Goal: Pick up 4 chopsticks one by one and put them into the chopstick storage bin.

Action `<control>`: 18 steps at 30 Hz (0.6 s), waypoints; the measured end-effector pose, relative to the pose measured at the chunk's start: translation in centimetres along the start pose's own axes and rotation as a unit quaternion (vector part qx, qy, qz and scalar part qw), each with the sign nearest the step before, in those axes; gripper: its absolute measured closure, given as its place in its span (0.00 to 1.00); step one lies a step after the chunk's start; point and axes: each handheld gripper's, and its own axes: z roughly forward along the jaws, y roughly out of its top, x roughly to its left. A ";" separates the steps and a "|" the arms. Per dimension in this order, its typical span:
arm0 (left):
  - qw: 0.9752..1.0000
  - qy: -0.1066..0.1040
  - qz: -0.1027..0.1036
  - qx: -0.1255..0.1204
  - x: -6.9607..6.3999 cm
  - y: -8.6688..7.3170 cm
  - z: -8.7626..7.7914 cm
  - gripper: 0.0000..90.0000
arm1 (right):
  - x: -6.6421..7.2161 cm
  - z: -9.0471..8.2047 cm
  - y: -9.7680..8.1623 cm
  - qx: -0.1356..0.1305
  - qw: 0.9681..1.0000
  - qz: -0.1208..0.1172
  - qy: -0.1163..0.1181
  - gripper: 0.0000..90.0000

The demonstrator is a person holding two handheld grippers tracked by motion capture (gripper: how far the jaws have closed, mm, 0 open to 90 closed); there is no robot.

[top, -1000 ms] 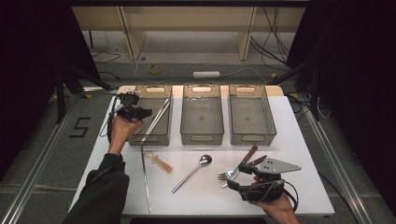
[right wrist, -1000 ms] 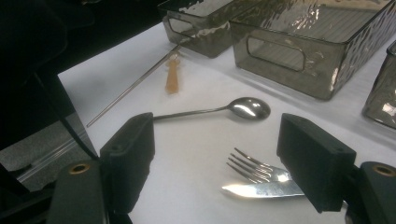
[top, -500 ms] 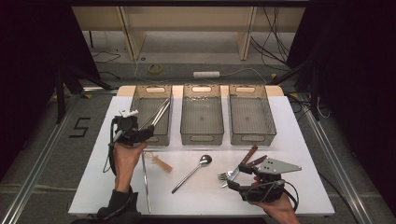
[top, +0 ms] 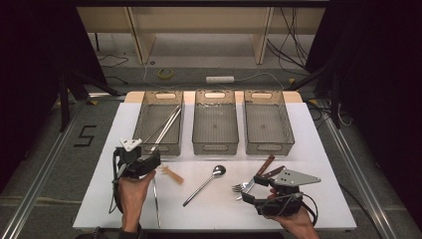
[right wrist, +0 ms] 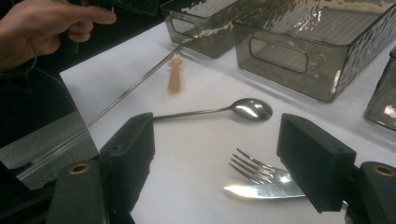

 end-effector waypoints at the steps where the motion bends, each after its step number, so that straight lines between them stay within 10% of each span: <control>1: 1.000 0.002 -0.001 0.003 0.0 -0.4 0.1 0.38 | 0.0 0.0 0.0 0.001 1.000 0.000 0.000 0.32; 18: 0.998 0.000 -0.001 0.057 -0.3 -4.7 1.3 0.50 | 0.0 0.1 0.0 0.003 1.000 0.000 0.001 0.32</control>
